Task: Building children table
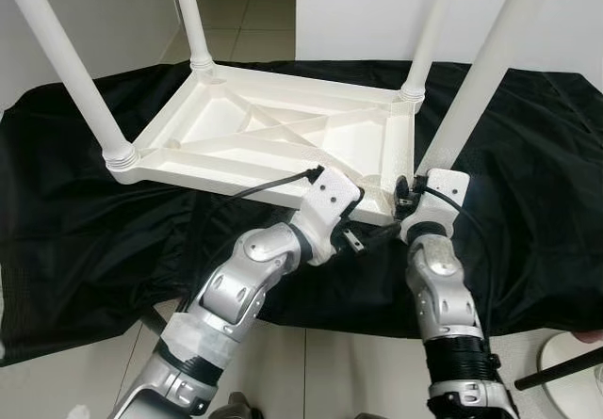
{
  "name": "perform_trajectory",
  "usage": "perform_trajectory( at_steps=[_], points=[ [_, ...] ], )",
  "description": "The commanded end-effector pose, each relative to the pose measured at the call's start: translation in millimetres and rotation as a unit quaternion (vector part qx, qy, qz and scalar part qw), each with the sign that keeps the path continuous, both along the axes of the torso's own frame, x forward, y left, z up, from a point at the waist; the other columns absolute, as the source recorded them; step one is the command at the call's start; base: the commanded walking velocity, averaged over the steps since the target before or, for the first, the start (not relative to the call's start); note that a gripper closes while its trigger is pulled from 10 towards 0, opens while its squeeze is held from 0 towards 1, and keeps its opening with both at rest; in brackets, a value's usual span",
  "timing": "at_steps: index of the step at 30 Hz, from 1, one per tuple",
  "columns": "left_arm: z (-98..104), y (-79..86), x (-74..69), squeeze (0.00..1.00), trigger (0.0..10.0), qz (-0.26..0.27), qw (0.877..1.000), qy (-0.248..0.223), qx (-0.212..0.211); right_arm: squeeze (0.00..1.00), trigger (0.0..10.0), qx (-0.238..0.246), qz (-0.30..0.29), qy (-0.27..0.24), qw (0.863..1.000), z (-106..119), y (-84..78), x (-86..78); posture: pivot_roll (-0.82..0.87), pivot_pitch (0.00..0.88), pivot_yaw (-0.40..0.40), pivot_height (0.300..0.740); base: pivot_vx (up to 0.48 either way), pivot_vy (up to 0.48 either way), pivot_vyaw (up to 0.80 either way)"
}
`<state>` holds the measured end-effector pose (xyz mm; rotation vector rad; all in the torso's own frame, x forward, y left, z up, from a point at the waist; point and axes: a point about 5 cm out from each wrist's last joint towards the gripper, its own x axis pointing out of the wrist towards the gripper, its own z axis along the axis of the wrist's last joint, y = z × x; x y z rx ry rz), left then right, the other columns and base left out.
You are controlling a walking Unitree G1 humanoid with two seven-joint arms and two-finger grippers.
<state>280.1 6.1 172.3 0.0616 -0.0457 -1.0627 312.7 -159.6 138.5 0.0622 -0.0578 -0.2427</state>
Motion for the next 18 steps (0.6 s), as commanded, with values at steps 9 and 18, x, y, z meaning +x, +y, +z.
perform_trajectory(
  at_steps=[9,18],
  points=[
    [-1,0.9,1.9,0.00,10.0,-0.008,1.000,-0.001,-0.001,1.00,10.0,0.020,0.015,0.021,0.999,-9,-2.2,-6.7,-0.05,0.000,0.055,0.740,0.000,0.000,0.00],
    [-4,2.9,-1.2,0.00,10.0,-0.010,1.000,-0.001,0.007,0.00,10.0,-0.029,0.110,0.016,0.993,-6,-20.9,-9.0,-0.04,0.000,0.048,0.740,0.000,0.000,0.00]
  ],
)
